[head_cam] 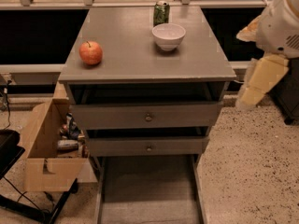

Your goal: Place apple into bottom drawer

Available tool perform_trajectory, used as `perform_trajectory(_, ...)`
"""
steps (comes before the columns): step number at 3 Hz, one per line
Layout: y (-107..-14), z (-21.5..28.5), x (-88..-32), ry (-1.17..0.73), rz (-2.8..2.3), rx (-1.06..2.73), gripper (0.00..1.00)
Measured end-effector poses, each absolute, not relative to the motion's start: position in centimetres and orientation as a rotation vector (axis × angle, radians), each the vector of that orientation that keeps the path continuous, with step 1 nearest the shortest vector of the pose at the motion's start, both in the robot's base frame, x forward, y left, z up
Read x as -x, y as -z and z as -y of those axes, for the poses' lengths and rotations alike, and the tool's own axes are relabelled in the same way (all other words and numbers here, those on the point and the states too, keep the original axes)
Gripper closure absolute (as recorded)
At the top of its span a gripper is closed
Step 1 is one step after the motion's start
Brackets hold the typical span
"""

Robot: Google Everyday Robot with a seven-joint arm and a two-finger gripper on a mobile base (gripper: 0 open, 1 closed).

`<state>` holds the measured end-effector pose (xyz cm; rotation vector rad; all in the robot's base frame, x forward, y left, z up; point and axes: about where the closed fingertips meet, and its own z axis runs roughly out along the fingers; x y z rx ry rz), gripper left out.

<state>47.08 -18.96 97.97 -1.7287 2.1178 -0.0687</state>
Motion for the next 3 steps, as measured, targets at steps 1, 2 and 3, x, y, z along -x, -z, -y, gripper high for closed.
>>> perform_trajectory(1, -96.2, 13.5, -51.9, -0.098, -1.953, 1.706, 0.0)
perform_trajectory(2, -94.6, 5.8, -56.0, -0.329, -1.76, 1.624, 0.0)
perform_trajectory(3, -95.8, -0.7, -61.1, -0.414, -1.576, 1.492, 0.0)
